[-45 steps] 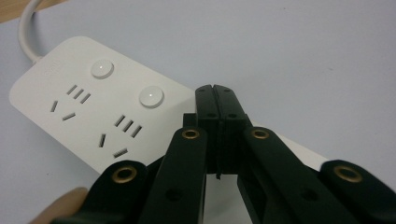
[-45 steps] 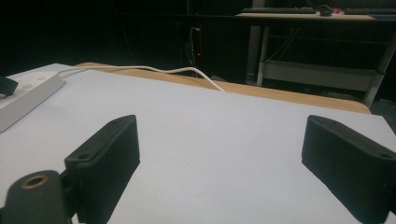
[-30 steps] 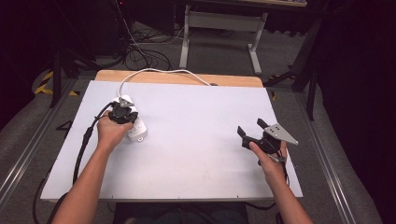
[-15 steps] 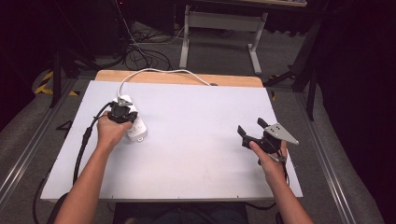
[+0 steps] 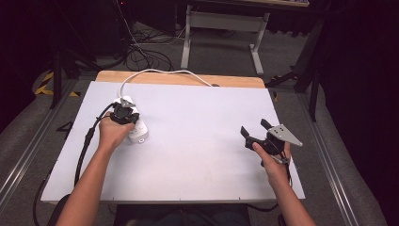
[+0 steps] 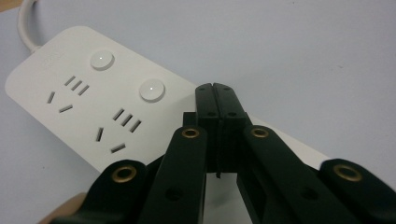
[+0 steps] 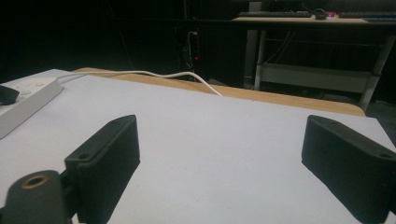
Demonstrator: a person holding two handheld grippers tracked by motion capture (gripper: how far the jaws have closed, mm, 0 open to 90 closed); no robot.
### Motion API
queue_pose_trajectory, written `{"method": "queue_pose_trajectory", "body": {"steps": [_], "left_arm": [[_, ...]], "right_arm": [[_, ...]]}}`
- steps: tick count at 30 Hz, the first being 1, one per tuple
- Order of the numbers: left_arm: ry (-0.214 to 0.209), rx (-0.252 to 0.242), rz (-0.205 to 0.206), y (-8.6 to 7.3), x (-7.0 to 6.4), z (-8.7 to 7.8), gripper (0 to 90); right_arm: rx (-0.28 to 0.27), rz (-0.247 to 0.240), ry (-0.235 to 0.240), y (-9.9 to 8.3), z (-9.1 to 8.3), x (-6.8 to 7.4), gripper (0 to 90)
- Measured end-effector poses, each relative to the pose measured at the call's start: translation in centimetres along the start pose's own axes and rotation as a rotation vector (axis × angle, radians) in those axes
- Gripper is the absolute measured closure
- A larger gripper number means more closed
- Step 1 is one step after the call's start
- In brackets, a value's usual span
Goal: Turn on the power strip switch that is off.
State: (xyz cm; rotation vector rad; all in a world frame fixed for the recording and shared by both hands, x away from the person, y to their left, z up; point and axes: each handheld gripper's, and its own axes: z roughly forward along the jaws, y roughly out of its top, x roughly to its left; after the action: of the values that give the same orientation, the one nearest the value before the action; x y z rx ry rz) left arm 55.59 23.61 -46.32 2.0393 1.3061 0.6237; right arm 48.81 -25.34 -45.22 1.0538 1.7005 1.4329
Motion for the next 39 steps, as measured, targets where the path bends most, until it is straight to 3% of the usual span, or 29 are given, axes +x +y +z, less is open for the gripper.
{"method": "queue_pose_trajectory", "body": {"steps": [19,25,34,39], "left_arm": [[-0.031,0.000,-0.018,0.0,0.5,-0.1,90.0],[-0.012,-0.002,-0.017,0.0,0.2,-0.1,90.0],[0.035,-0.008,0.018,0.0,-0.3,-0.2,90.0],[0.035,-0.013,0.018,-0.1,-0.4,-0.2,90.0]], "right_arm": [[0.002,-0.006,-0.034,-0.1,-1.0,-0.3,11.9],[0.006,-0.009,-0.028,-0.1,-0.8,-0.2,12.0],[0.010,-0.012,-0.021,-0.1,-0.6,-0.2,12.1],[0.013,-0.011,-0.022,-0.1,-0.5,-0.2,12.1]]}}
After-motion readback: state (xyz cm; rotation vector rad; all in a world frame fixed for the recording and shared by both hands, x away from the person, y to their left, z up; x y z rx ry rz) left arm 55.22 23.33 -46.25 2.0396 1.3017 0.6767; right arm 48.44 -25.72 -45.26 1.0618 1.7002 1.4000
